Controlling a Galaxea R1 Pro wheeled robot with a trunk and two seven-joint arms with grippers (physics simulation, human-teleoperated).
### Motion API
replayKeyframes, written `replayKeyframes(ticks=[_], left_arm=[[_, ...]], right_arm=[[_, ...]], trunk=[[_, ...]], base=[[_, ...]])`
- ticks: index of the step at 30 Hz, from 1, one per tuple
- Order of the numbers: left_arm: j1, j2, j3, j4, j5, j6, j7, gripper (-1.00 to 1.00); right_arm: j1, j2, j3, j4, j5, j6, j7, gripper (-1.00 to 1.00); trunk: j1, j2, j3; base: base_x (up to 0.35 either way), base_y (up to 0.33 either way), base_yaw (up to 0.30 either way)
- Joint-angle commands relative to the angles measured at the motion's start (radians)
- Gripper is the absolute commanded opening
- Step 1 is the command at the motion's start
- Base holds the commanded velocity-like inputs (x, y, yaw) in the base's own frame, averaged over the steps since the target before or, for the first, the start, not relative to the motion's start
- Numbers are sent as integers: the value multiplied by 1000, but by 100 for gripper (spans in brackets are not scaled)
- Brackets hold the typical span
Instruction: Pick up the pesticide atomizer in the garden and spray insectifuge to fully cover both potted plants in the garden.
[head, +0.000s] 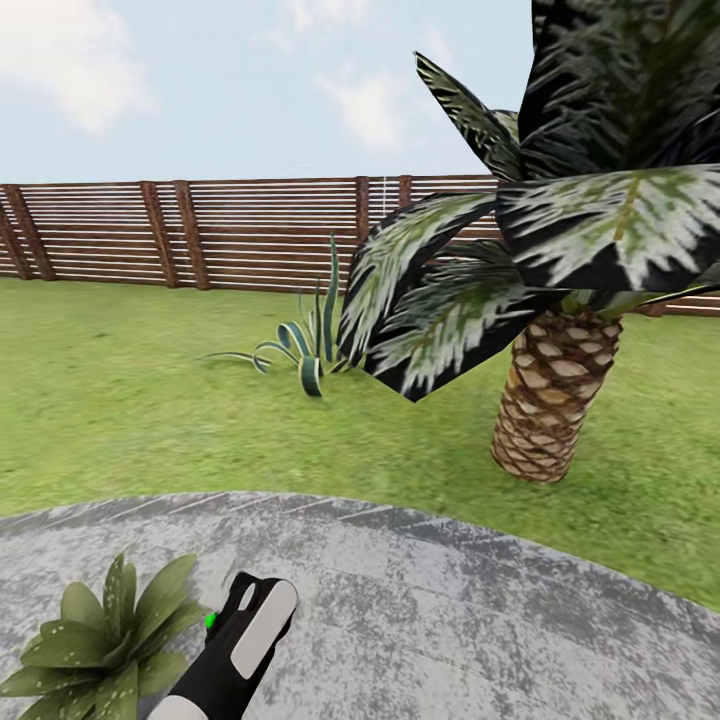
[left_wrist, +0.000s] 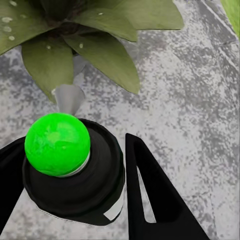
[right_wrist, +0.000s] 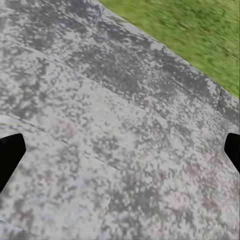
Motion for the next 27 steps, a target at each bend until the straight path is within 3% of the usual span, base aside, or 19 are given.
replayKeyframes(ticks=[1, 8, 11, 16, 27], left_arm=[[-1, 1, -2, -1, 4, -4, 3, -100], [-7, -1, 9, 0, 23, -5, -7, -100], [-6, -3, 43, 6, 57, -4, -39, -100], [-6, -4, 57, 13, 112, -4, -93, -100], [-6, 0, 60, 38, 120, -4, -109, -100]], right_arm=[[-1, 0, -5, 4, 10, -4, -2, 100], [-2, 0, -5, 11, 10, -4, -3, 100], [-2, 0, -5, 10, 10, -4, -3, 100], [-1, 0, -5, 10, 10, -6, -3, 100], [0, 1, -5, 11, 11, -11, -3, 100]], trunk=[[0, 0, -1], [0, 0, -1], [0, 0, -1], [0, 0, -1], [0, 0, -1]], base=[[51, 49, 0], [10, 9, 154], [0, 0, 136], [0, 0, 26], [57, -83, 1]])
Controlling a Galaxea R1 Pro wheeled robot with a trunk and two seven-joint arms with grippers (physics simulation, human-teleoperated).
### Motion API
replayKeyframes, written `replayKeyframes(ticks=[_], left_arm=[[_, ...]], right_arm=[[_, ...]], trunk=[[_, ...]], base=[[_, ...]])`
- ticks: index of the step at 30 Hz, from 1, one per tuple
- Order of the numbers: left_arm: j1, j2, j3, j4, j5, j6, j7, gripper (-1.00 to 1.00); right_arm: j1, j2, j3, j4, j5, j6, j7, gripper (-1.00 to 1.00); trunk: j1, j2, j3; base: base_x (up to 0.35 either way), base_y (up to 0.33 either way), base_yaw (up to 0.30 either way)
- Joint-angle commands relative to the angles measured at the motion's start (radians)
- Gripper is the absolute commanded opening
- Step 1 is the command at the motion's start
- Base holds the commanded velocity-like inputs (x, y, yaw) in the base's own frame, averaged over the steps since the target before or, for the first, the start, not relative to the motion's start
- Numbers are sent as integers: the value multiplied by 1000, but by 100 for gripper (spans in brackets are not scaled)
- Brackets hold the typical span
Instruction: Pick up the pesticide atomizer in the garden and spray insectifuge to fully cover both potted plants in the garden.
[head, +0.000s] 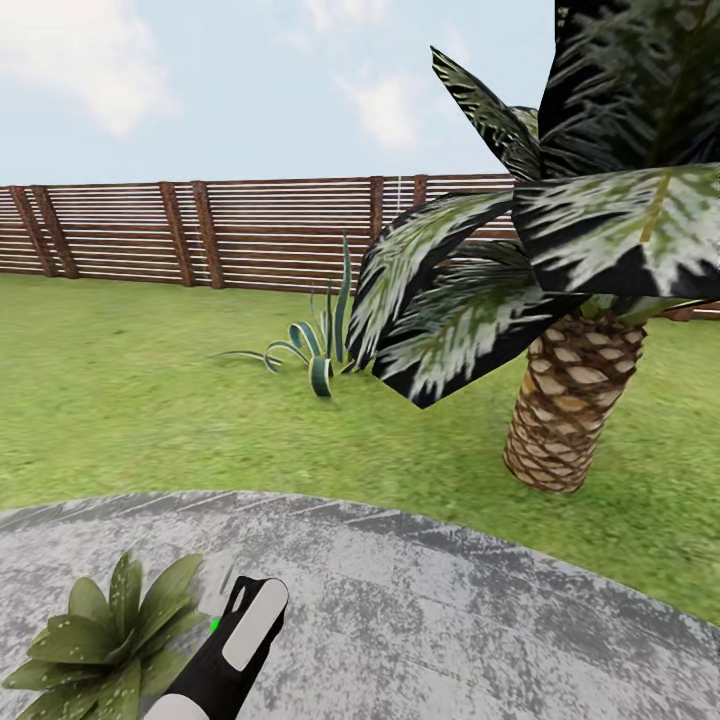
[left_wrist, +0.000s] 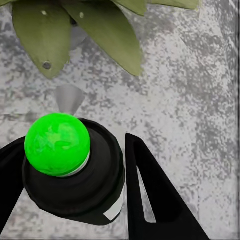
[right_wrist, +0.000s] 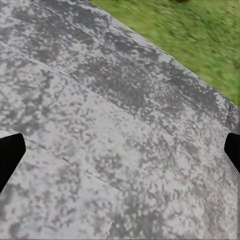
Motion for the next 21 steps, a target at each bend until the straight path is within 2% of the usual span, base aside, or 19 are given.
replayKeyframes(ticks=[1, 4, 8, 11, 13, 21], left_arm=[[-1, 1, -2, -1, 4, -4, 3, -100], [-1, 1, -3, 0, 3, -4, 3, -100], [-1, 1, 0, 0, 5, -4, 3, -100], [-1, 1, 33, 0, 37, -4, -15, -100], [-1, 1, 41, 8, 41, -4, -35, -100], [-1, 1, 40, 22, 35, -4, -38, -100]], right_arm=[[4, 2, -5, 1, 10, -5, -2, 100], [12, 4, -5, 0, 9, -5, -2, 100], [15, 4, -5, 0, 8, -5, -2, 100], [15, 4, -5, 0, 8, -5, -2, 100], [16, 4, -5, -1, 8, -5, -2, 100], [16, 4, -5, -2, 7, -8, -2, 100]], trunk=[[0, 0, -1], [0, 0, -1], [0, 0, -1], [0, 0, -1], [0, 0, -1], [0, 0, -1]], base=[[231, -263, 0], [239, -257, 4], [229, -206, 183], [56, -50, 247], [49, -73, 85], [198, -213, 26]])
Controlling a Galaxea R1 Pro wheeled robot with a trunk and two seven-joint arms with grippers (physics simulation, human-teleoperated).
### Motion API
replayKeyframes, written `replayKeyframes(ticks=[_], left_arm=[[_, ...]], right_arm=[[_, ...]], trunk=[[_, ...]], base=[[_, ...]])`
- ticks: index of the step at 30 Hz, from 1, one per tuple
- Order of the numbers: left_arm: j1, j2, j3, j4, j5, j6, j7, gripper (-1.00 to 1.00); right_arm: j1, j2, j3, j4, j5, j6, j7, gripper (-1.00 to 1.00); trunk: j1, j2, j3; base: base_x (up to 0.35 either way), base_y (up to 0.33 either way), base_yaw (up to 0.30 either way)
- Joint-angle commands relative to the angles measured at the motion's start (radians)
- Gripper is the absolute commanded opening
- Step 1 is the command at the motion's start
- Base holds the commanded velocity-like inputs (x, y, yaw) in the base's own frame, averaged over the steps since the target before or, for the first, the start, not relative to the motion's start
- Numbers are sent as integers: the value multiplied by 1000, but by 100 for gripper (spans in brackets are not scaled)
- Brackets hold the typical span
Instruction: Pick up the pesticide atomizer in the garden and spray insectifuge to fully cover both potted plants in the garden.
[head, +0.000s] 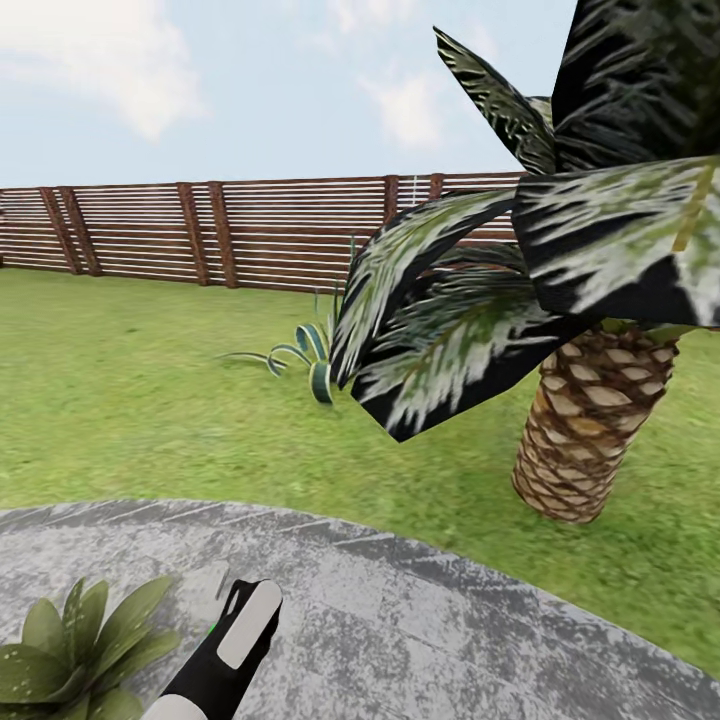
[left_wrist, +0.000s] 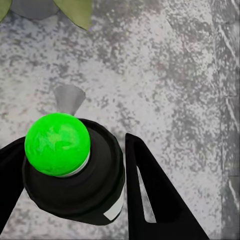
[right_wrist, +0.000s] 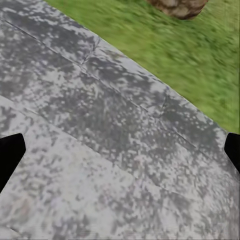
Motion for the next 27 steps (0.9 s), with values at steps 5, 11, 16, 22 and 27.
replayKeyframes(ticks=[5, 11, 16, 22, 27], left_arm=[[-1, 2, 0, 0, 12, -4, 4, -100], [-15, 3, 78, 0, 17, 0, 10, -100], [-59, 4, 117, -1, 14, 6, 9, -100], [-80, 5, 121, -1, 22, 9, 2, -100], [-82, 8, 137, 23, 126, 8, -12, -100]], right_arm=[[-1, 0, -5, 1, 11, -3, -2, 100], [0, 0, -5, -1, 11, -5, -2, 100], [15, 1, -5, -8, 10, -39, -2, 100], [34, 2, -5, -20, 10, -56, -2, 100], [37, 1, -5, -24, 10, -59, -2, 100]], trunk=[[0, 0, -1], [0, 0, -1], [0, 0, -1], [0, 0, -1], [0, 0, -1]], base=[[54, -41, 242], [3, -3, 182], [0, 0, 18], [0, 0, 1], [0, 0, 0]])
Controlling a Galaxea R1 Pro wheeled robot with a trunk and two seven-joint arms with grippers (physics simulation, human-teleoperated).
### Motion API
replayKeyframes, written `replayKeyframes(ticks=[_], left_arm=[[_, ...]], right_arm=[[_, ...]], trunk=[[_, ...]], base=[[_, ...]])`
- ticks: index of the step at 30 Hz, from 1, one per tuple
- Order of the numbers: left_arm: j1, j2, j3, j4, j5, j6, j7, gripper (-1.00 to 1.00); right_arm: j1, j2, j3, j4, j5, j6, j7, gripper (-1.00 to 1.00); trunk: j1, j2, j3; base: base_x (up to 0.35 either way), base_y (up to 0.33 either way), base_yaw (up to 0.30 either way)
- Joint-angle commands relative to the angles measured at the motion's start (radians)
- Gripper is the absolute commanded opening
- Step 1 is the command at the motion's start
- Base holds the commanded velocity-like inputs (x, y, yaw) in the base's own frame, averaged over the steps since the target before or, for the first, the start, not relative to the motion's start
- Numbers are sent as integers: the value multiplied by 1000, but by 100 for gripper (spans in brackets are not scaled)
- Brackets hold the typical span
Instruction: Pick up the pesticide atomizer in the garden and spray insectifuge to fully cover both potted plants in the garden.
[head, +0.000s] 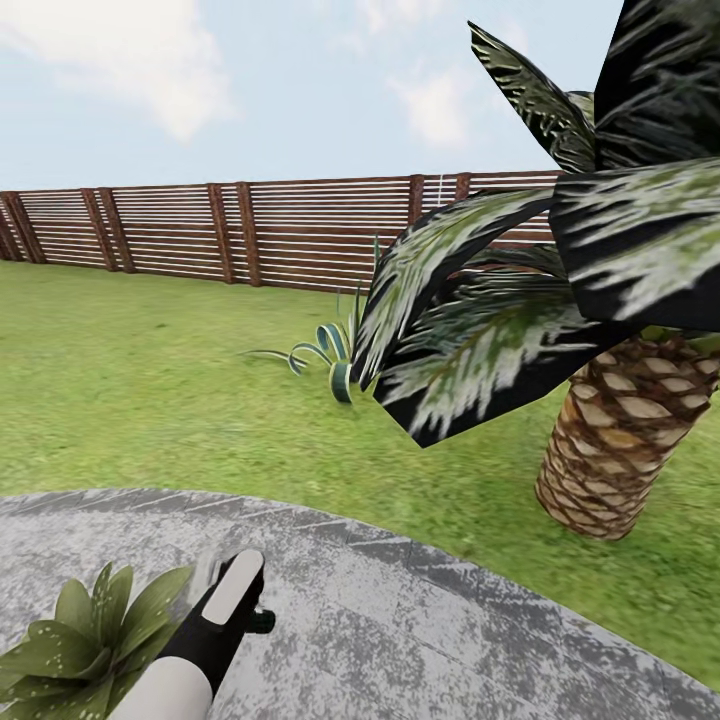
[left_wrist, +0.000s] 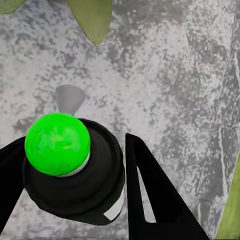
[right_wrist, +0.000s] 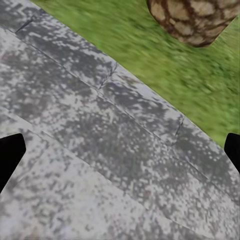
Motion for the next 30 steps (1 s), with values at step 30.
replayKeyframes(ticks=[30], left_arm=[[1, -5, -58, 83, -12, -91, -1, -100]], right_arm=[[-2, -1, -4, 9, 9, -2, -4, 100]], trunk=[[0, 0, -1]], base=[[0, 0, 0]])
